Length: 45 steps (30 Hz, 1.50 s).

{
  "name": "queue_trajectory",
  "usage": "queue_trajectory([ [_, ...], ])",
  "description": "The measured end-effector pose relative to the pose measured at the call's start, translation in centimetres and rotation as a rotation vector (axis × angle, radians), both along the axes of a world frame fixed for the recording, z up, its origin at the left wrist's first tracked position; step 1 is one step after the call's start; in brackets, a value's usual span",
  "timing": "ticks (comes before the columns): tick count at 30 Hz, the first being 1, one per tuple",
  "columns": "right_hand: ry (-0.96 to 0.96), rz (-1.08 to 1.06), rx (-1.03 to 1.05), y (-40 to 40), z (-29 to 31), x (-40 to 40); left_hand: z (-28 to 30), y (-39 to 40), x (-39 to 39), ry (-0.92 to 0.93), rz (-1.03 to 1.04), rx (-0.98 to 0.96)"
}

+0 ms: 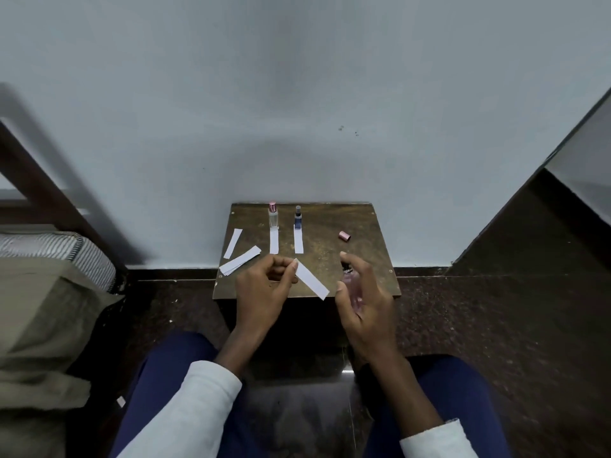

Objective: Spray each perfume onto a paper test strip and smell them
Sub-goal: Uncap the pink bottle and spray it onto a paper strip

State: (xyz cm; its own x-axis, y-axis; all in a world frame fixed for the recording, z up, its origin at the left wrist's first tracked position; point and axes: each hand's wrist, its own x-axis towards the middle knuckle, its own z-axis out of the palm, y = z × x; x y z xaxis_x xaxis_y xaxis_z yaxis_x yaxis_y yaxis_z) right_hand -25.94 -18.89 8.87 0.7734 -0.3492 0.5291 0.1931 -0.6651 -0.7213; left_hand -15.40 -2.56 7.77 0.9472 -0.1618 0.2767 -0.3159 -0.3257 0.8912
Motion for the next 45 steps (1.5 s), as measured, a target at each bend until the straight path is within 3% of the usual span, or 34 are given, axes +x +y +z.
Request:
queue_trajectory([
  [4, -0.013, -0.046, 0.038, 2.0, 0.8, -2.5, 1.2, 2.2, -2.5, 0.017, 0.056, -0.019],
  [13, 0.096, 0.047, -0.100, 2.9, -1.1, -2.9, 0.7, 4.2, -5.1, 0.007, 0.152, -0.066],
  [26, -0.007, 0.101, -0.233, 1.8, -4.0, -0.1, 0.5, 4.6, -3.7, -0.144, 0.165, 0.129],
  [45, -0.102, 0.107, -0.215, 1.1, -4.5, 0.3, 0.6, 4.6, -3.5, -0.135, 0.168, 0.215],
])
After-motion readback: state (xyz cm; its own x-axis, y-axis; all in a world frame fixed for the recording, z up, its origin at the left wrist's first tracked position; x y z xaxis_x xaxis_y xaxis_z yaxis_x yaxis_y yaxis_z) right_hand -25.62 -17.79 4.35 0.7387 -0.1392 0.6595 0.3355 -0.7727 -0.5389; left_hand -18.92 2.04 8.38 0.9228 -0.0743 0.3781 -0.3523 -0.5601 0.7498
